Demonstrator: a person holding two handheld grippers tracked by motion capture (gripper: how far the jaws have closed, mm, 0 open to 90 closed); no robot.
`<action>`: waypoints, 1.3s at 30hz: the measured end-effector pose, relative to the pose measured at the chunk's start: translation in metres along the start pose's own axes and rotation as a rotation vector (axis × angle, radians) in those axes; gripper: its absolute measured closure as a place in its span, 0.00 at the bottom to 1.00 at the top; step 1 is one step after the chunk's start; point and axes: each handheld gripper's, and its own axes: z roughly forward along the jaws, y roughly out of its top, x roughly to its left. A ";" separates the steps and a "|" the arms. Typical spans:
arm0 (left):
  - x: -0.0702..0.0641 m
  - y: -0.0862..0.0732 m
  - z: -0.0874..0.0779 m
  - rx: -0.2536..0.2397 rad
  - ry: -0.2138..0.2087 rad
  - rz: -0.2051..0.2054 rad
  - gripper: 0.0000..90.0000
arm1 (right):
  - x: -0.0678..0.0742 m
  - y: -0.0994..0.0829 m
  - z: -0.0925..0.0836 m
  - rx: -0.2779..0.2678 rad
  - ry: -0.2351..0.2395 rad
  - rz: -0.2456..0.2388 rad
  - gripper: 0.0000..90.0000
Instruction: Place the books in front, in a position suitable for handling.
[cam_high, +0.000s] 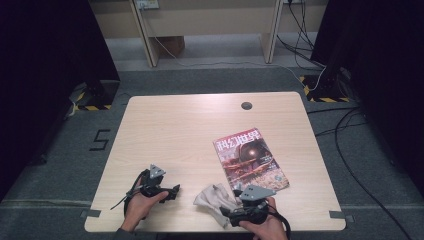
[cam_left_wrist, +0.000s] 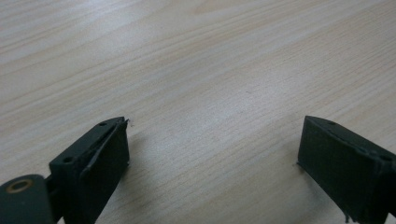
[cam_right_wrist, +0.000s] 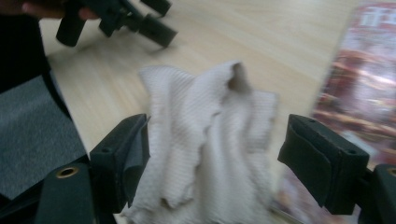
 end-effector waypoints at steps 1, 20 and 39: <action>0.000 0.000 0.000 0.000 0.000 0.000 0.09 | 0.007 0.001 0.007 0.022 0.004 -0.023 0.23; -0.001 0.000 0.001 -0.011 -0.002 -0.001 0.08 | 0.001 0.001 0.042 0.115 -0.041 0.003 0.34; -0.002 -0.001 0.001 -0.013 -0.008 0.005 0.08 | 0.000 0.000 0.033 0.126 0.069 -0.030 0.84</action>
